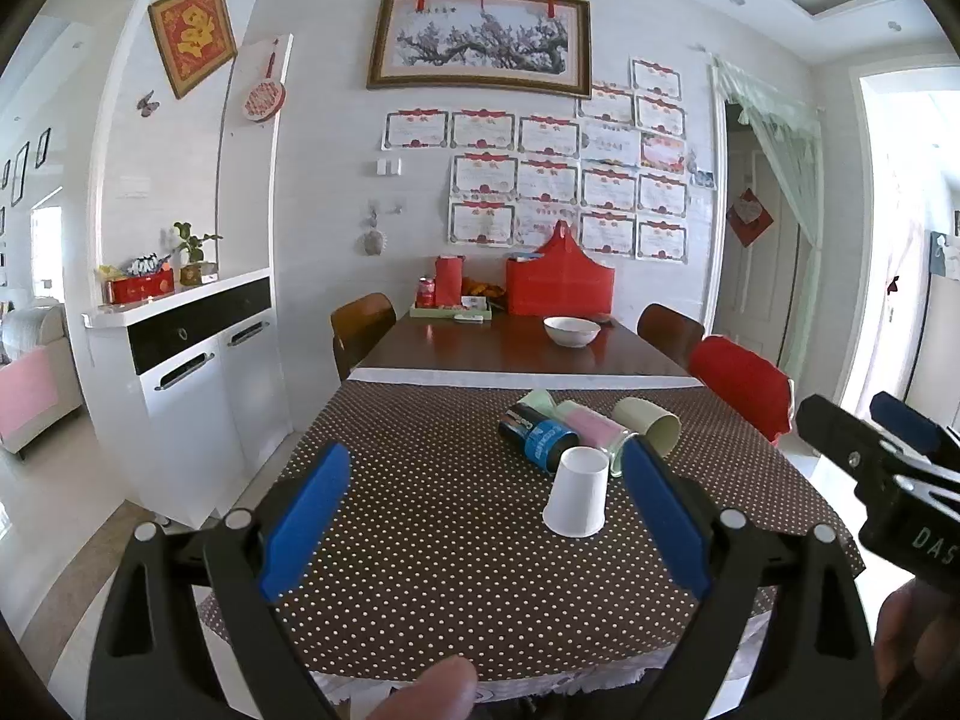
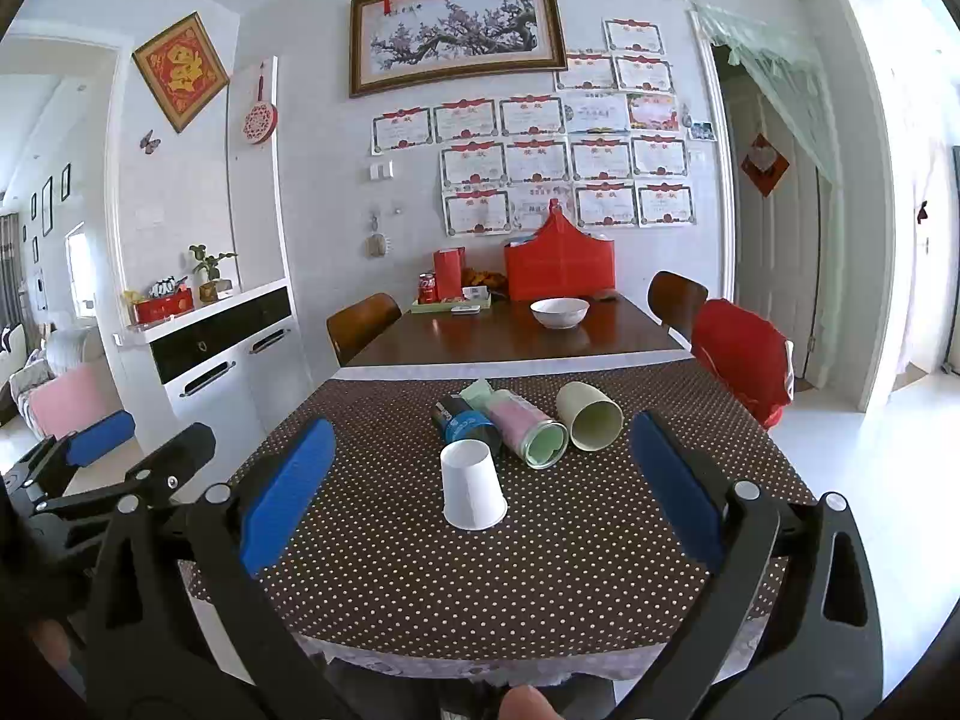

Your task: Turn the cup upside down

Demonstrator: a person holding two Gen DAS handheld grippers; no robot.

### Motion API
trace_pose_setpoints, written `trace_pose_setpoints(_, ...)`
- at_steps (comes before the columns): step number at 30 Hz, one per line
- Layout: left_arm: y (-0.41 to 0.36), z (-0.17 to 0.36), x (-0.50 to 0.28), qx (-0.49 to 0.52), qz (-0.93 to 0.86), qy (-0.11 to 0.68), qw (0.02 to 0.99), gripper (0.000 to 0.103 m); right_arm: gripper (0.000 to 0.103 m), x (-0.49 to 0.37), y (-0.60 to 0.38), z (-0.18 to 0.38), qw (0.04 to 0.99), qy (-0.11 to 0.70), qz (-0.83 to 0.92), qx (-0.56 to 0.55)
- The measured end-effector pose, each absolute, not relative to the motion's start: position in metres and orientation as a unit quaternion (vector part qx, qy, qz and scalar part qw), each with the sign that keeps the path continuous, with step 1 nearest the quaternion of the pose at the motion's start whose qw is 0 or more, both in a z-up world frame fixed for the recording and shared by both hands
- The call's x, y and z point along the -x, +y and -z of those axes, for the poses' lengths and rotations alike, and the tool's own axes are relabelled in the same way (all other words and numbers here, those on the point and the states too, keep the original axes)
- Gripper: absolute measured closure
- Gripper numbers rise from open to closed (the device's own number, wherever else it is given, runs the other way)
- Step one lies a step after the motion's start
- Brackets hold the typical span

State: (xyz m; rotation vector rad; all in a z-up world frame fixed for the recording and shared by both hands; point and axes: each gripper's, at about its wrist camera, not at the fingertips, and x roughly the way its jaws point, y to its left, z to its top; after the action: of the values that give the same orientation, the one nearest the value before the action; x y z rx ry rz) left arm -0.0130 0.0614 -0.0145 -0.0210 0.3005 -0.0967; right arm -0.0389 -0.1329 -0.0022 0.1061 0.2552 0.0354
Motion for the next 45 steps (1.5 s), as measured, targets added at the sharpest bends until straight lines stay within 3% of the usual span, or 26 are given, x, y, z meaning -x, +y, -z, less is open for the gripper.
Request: trace_pose_setpoints(45, 0.051, 0.007, 0.027, -0.002, 0.031, 0.128, 0.991, 0.012, 0.006, 0.036, -0.136, 0.016, 0.989, 0.135, -0.012, -0.052)
